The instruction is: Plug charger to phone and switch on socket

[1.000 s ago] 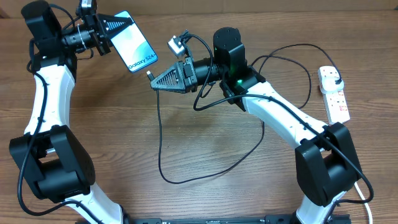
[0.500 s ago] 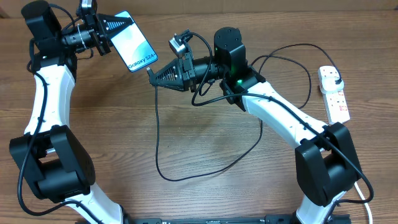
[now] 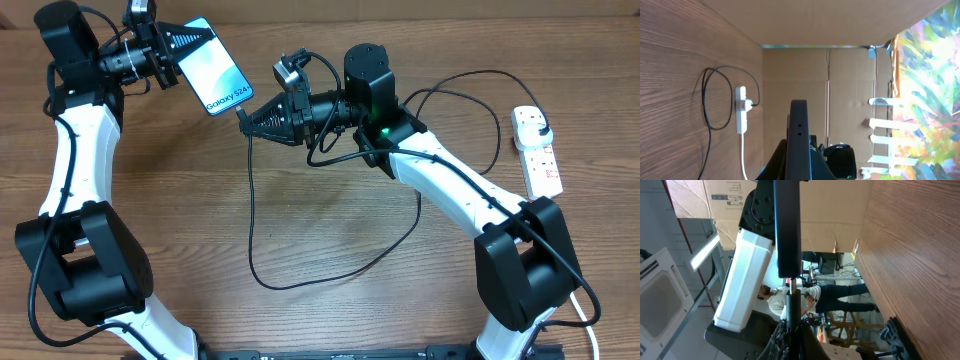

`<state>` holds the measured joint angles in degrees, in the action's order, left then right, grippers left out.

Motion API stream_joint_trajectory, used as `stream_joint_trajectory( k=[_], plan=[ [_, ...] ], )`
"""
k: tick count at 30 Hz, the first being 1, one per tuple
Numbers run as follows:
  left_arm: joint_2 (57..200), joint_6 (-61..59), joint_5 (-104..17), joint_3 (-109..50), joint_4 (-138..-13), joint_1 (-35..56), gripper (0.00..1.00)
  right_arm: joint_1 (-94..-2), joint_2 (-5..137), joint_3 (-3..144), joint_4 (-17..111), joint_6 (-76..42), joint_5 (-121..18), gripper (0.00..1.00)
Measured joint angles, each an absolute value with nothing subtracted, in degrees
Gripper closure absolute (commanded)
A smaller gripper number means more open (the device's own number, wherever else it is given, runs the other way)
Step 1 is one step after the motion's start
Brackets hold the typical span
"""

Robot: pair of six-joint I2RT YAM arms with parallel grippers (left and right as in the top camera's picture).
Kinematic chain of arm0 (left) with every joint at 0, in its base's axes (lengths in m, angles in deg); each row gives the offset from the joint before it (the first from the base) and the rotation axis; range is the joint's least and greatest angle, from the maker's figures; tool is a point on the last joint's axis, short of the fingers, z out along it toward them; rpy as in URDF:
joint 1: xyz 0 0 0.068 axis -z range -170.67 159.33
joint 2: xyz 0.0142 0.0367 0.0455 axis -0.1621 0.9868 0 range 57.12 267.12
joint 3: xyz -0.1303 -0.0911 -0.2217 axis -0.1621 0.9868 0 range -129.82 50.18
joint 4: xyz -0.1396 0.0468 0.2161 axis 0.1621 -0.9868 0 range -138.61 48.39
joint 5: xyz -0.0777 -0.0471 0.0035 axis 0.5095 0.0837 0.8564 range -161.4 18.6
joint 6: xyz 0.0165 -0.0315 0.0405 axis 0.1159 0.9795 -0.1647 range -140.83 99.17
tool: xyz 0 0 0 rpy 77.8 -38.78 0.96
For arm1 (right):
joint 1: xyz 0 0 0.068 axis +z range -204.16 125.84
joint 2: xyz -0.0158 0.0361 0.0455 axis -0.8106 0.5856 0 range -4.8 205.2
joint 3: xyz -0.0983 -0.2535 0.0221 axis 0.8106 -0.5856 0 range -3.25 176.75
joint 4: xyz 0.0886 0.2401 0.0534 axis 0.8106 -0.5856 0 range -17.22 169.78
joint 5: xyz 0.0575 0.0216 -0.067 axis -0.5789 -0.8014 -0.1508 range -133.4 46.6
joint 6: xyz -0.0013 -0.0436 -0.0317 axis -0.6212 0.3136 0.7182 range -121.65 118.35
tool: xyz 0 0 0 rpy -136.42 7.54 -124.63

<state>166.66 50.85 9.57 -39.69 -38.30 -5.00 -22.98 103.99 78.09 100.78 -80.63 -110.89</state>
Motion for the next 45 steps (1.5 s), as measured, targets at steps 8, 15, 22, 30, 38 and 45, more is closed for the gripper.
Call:
stream_joint_trajectory(
  k=[8,15,22,30,38,45],
  plan=[
    [166.7,51.0,9.6,-39.7,-35.6,-5.0,0.95,-22.0,104.0,78.1,105.0,-81.2,-110.6,0.96],
    [166.7,54.6,8.5,-39.7,-32.3,-5.0,0.96,-21.8,104.0,78.1,105.9,-81.2,-109.8,0.96],
    [166.7,60.2,7.6,-39.7,-27.8,-5.0,0.95,-21.9,104.0,78.1,111.7,-83.5,-108.7,0.96],
    [166.7,63.6,7.6,-39.7,-27.8,-5.0,0.96,-21.9,104.0,78.1,112.5,-85.2,-107.7,0.96],
    [166.7,66.0,9.9,-39.7,-26.8,-5.6,0.96,-21.9,104.0,78.1,115.7,-85.4,-107.7,0.96],
    [166.7,68.5,10.9,-39.7,-26.8,-6.2,0.95,-21.9,104.0,78.1,115.7,-85.5,-107.7,0.96]
  ],
)
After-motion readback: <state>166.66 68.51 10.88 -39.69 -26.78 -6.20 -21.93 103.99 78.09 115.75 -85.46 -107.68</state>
